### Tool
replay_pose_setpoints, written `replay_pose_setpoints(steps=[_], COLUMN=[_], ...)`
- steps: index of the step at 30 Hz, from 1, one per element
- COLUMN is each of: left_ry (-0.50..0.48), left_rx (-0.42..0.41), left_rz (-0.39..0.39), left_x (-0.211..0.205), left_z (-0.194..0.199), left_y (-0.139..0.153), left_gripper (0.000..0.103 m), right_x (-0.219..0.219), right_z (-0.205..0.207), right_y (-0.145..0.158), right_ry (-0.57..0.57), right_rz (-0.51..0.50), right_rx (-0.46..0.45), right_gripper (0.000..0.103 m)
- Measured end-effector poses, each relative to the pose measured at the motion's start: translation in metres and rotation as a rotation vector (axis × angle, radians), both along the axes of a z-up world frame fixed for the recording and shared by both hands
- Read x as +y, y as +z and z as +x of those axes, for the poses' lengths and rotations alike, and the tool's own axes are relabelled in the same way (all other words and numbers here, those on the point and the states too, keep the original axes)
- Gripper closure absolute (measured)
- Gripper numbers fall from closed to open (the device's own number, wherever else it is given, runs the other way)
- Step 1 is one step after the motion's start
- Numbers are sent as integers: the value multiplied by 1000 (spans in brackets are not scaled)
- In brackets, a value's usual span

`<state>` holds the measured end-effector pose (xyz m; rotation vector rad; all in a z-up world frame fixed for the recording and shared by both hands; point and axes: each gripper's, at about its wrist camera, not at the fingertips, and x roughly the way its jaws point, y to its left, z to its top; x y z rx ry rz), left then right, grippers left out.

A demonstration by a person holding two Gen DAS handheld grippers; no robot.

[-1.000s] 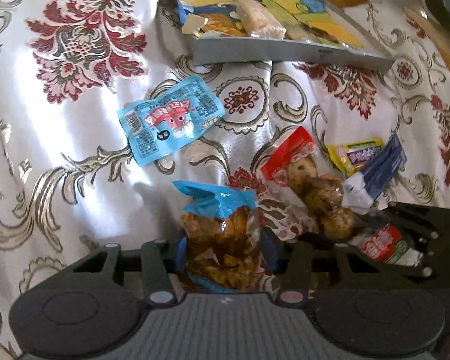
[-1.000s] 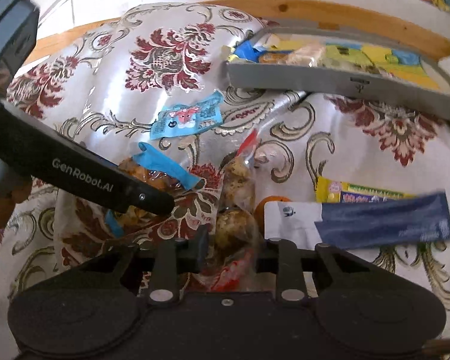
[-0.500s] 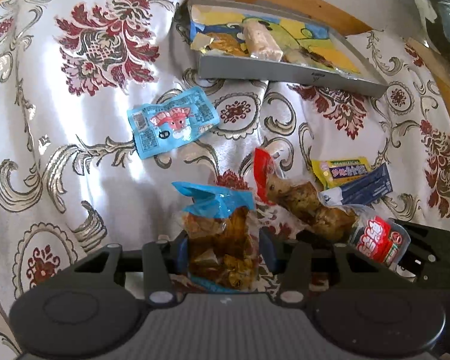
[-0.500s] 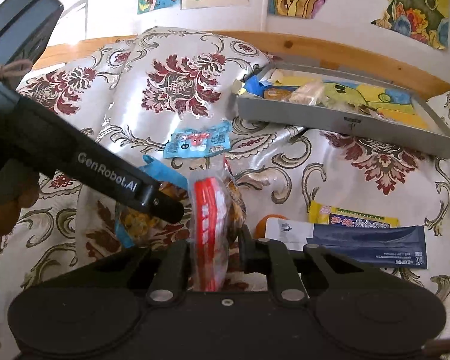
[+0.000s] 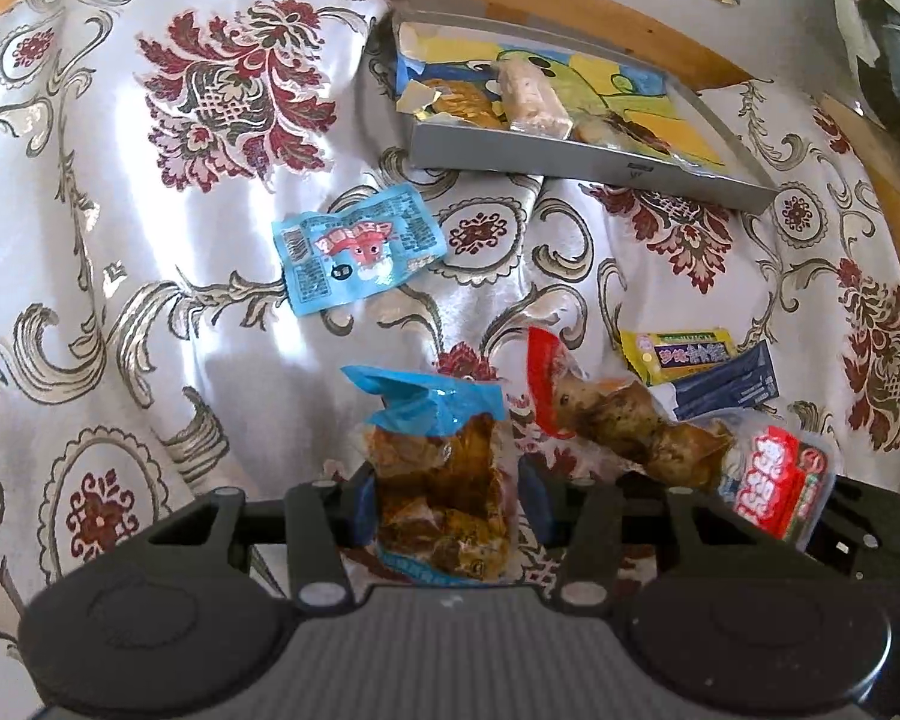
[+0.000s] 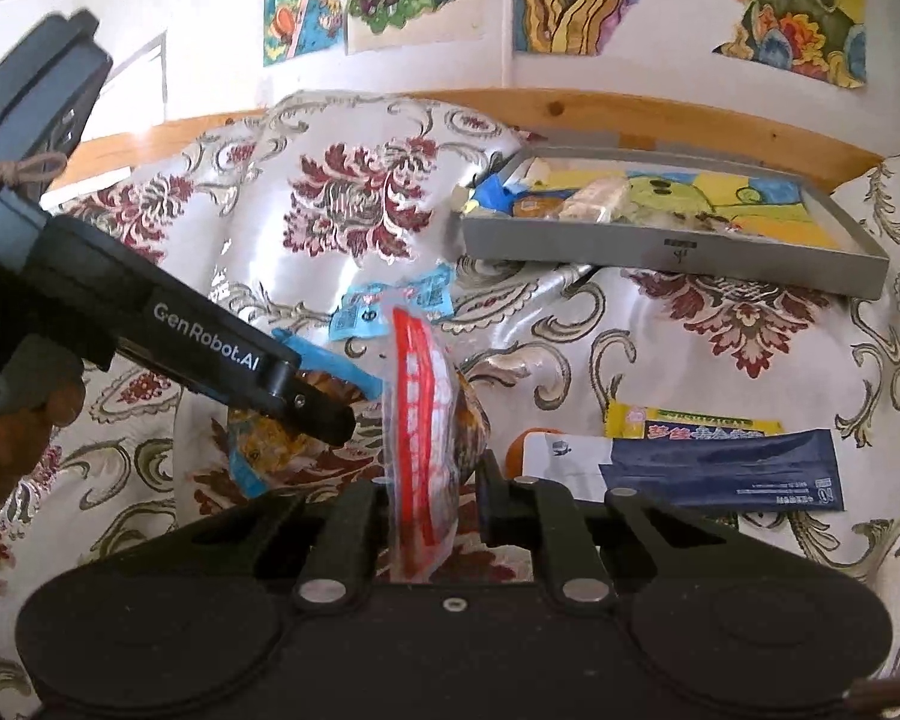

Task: Organize snacks
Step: 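Carry the quail-egg bag with the right tool while the left tool carries the blue-topped bag to the tray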

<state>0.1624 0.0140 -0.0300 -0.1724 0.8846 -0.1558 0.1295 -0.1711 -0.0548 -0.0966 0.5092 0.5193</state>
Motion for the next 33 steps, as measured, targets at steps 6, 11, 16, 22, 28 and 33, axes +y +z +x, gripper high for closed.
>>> replay_pose_setpoints(steps=[6, 11, 16, 22, 28, 33], left_ry=[17, 12, 11, 15, 22, 26], left_rx=[-3, -2, 4, 9, -1, -24], left_rz=[-20, -25, -34, -38, -44, -50], left_x=[2, 0, 1, 2, 3, 3], left_z=[0, 0, -1, -2, -1, 6], left_y=[1, 1, 0, -2, 1, 9], left_gripper=[53, 53, 53, 53, 53, 53], right_x=[-3, -2, -3, 1, -2, -2], right_z=[-3, 3, 11, 21, 12, 11], right_y=[0, -6, -11, -18, -9, 6], right_ry=[-3, 4, 4, -12, -8, 5], right_rz=[13, 3, 17, -22, -7, 7], right_rx=[-11, 46, 89, 123, 55, -3], right_gripper=[90, 84, 71, 77, 78, 78])
